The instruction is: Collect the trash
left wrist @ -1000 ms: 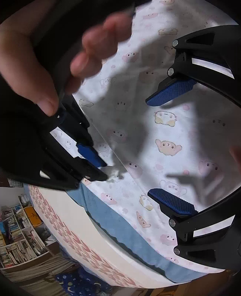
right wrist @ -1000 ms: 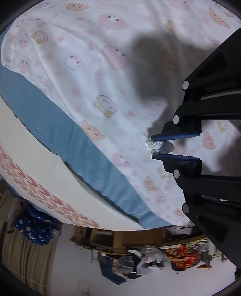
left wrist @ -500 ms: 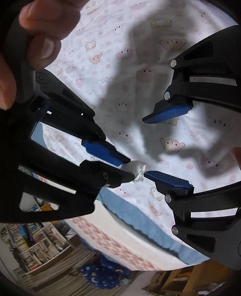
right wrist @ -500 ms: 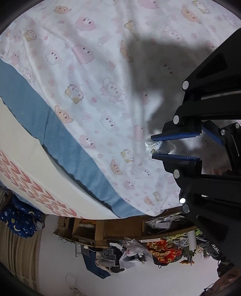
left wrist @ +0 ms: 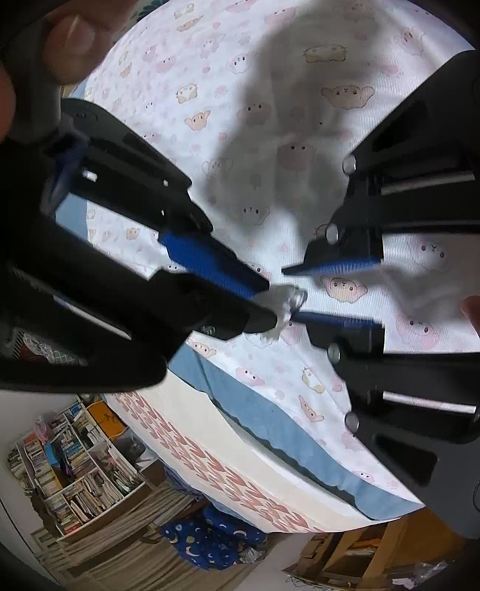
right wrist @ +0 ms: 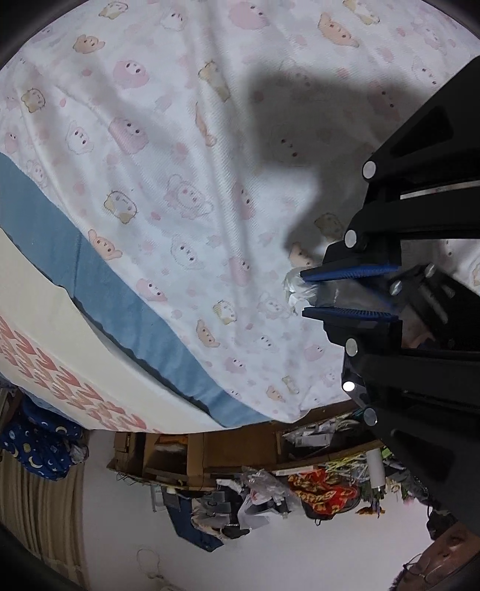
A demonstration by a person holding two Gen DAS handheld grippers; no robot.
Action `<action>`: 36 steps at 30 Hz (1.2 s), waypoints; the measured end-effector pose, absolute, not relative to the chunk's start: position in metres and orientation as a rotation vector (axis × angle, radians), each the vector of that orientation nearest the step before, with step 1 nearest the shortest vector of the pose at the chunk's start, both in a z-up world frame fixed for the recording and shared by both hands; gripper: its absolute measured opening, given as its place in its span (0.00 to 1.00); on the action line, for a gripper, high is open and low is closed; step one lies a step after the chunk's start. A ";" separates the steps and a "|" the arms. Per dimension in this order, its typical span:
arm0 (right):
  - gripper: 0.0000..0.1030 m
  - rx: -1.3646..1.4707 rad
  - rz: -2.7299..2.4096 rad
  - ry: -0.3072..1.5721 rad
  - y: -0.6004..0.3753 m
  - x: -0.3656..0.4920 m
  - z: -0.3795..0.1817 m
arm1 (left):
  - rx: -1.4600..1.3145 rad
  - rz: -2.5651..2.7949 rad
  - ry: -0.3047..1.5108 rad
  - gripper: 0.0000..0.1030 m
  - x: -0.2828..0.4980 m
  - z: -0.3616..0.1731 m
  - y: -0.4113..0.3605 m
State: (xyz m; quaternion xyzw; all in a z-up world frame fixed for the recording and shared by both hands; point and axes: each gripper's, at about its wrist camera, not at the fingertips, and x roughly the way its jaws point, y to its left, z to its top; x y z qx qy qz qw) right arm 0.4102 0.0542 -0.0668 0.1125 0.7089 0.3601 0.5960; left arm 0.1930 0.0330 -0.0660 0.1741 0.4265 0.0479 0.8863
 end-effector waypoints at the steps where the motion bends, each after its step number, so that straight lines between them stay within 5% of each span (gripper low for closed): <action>1: 0.15 0.266 0.838 1.646 0.054 0.409 -0.066 | 0.362 0.102 0.883 0.14 0.192 -0.065 0.033; 21: 0.15 0.201 0.807 1.578 0.011 0.374 -0.019 | 0.449 0.073 0.823 0.11 0.166 -0.034 -0.016; 36: 0.15 0.342 0.564 1.520 -0.225 0.224 0.027 | 0.493 -0.263 0.734 0.11 0.069 0.004 -0.188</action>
